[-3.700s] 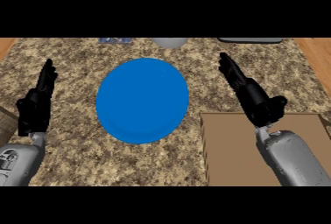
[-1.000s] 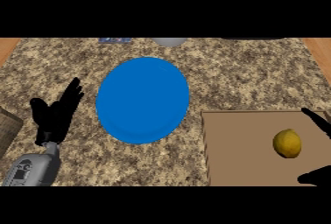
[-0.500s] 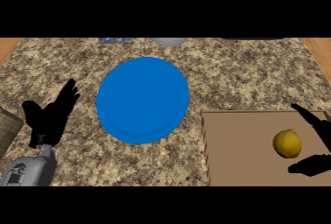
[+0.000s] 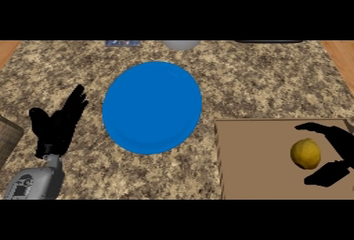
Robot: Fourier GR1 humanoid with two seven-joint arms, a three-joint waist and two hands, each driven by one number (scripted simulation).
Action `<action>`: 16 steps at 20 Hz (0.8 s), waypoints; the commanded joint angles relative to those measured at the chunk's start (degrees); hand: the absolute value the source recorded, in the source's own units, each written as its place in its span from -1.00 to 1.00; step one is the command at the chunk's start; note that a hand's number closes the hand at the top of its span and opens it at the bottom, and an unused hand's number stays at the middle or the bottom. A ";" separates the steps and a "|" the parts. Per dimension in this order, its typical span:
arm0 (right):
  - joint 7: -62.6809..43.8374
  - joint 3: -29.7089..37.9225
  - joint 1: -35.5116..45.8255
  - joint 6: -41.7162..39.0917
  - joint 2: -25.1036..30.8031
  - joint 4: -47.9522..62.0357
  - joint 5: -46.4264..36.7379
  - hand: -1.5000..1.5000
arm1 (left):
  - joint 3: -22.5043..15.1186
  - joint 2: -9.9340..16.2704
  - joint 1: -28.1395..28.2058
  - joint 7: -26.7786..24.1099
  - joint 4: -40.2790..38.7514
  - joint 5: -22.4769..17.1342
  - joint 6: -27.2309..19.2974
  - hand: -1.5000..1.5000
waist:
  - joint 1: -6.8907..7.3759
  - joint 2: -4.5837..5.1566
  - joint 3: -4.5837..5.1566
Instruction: Pick the lemon from the tray and place it in the plate
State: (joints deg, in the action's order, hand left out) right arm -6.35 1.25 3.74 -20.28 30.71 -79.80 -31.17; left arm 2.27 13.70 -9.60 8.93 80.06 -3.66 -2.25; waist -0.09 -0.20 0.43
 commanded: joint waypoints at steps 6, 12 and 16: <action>3.41 -0.97 -0.42 0.24 -3.72 -1.14 -2.19 1.00 | -0.45 -1.95 0.79 0.52 1.27 1.88 -0.69 0.00 | 0.00 0.16 -0.43; -5.26 -14.31 3.89 2.63 -17.15 -10.17 -8.46 1.00 | 0.32 -0.31 -0.19 1.30 0.88 0.13 2.46 0.00 | 1.92 -0.04 -0.25; -6.73 -24.57 11.41 -0.09 -24.32 -10.04 -13.15 1.00 | -2.44 -1.37 -3.11 1.49 0.87 0.90 3.65 0.00 | 9.07 1.02 -0.04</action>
State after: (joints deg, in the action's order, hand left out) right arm -9.95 -13.48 10.37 -20.87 17.01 -88.28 -42.24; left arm 1.82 13.02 -11.06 10.04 80.71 -3.31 0.48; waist 3.93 -0.12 1.35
